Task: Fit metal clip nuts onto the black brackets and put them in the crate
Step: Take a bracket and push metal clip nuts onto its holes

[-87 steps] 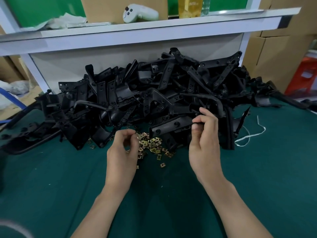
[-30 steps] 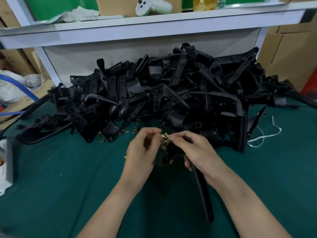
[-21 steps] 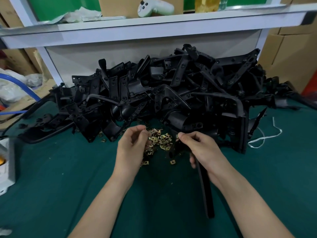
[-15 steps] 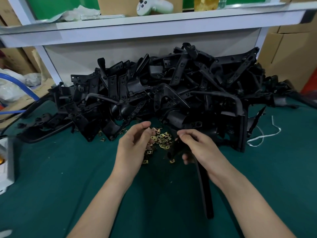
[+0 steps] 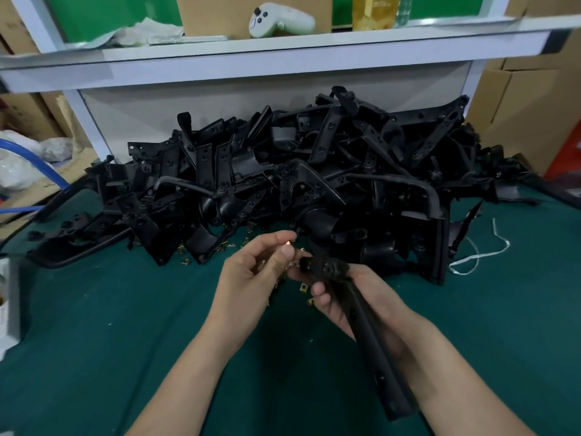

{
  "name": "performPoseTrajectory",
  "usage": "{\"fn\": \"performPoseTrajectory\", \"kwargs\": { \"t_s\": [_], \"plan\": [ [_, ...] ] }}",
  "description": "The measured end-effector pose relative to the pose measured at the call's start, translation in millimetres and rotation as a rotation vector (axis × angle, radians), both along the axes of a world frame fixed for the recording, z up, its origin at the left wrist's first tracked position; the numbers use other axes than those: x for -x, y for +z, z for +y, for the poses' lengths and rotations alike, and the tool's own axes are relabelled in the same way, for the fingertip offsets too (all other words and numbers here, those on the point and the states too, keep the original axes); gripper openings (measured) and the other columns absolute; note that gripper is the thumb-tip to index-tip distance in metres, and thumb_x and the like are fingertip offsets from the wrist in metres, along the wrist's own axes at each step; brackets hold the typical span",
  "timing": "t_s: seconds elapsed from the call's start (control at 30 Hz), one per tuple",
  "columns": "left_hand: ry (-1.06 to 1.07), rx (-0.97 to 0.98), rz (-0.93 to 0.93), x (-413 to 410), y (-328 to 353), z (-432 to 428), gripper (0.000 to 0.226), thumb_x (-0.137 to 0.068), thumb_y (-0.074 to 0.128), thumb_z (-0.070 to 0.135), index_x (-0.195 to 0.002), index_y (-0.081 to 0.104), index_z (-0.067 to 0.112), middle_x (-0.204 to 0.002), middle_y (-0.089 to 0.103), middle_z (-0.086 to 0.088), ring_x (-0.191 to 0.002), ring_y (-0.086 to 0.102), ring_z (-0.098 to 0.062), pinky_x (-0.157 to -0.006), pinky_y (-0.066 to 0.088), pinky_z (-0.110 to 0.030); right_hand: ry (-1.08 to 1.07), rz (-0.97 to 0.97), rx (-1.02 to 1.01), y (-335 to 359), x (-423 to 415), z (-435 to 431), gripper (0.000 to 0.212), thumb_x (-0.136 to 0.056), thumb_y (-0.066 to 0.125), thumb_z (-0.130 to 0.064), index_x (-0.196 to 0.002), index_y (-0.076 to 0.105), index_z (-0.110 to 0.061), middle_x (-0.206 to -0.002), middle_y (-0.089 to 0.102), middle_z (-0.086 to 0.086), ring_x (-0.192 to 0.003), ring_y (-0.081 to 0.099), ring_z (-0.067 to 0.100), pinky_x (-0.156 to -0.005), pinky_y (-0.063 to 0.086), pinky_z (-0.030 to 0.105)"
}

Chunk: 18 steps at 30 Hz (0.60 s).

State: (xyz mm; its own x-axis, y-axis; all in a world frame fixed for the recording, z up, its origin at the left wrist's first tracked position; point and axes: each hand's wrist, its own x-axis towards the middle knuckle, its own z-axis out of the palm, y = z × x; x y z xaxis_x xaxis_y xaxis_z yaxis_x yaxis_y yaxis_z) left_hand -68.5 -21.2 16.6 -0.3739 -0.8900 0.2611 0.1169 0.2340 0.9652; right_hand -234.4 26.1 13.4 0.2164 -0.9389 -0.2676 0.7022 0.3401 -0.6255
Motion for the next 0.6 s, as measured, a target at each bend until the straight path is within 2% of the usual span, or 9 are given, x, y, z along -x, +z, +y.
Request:
{"fn": "performPoseTrajectory", "kwargs": {
  "t_s": [0.1,0.17,0.27,0.37,0.47,0.6],
  "plan": [
    [-0.046,0.051,-0.009,0.4,2.5,5.0,0.013,-0.092,0.067,0.03,-0.103,0.074,0.027,-0.099,0.076,-0.003,-0.083,0.07,-0.015,-0.081,0.053,-0.019,0.055,-0.152,-0.021,-0.9,1.0,2.9,0.034,-0.088,0.049,-0.011,-0.107,0.072,0.005,-0.097,0.071,0.02,-0.048,0.054,0.01,-0.042,0.046,0.019],
    [-0.09,0.059,0.005,0.7,3.9,8.6,0.012,-0.092,0.067,0.026,-0.101,0.073,0.022,-0.104,0.075,-0.006,-0.086,0.068,-0.016,-0.082,0.054,-0.023,0.073,-0.193,-0.013,-3.2,0.6,4.0,0.03,-0.091,0.047,-0.011,-0.1,0.071,0.003,-0.092,0.066,0.017,-0.047,0.05,0.009,-0.041,0.042,0.018],
    [-0.103,0.076,-0.026,2.5,3.9,12.2,0.009,-0.089,0.067,0.023,-0.095,0.073,0.025,-0.108,0.075,0.003,-0.096,0.07,-0.011,-0.082,0.055,-0.021,0.122,-0.159,-0.002,-8.2,-2.5,3.2,0.019,-0.091,0.049,-0.014,-0.101,0.062,-0.003,-0.086,0.06,0.013,-0.049,0.05,0.009,-0.042,0.04,0.018],
    [-0.061,0.091,-0.089,5.1,1.9,11.9,0.018,-0.091,0.068,0.015,-0.09,0.073,0.032,-0.09,0.073,0.01,-0.074,0.064,-0.005,-0.071,0.053,-0.017,0.141,-0.038,-0.04,-9.1,-8.6,0.0,0.023,-0.088,0.056,-0.018,-0.089,0.073,-0.003,-0.082,0.062,0.013,-0.054,0.057,0.014,-0.045,0.047,0.022],
    [0.017,0.11,-0.098,3.4,1.9,8.5,0.026,-0.095,0.066,0.01,-0.091,0.072,0.035,-0.091,0.073,0.009,-0.075,0.065,-0.001,-0.066,0.051,-0.01,0.158,0.191,-0.024,-6.0,-8.8,0.2,0.029,-0.098,0.055,-0.022,-0.093,0.081,-0.012,-0.096,0.074,0.012,-0.074,0.072,0.021,-0.055,0.056,0.026],
    [0.116,0.107,-0.099,-0.9,0.5,3.2,0.024,-0.098,0.064,0.015,-0.095,0.072,0.038,-0.094,0.073,0.008,-0.087,0.068,-0.003,-0.068,0.051,-0.01,0.225,0.236,0.015,-0.5,2.6,4.7,0.039,-0.104,0.043,-0.033,-0.111,0.078,-0.018,-0.124,0.07,0.018,-0.105,0.072,0.031,-0.071,0.06,0.032]
  ]
}}
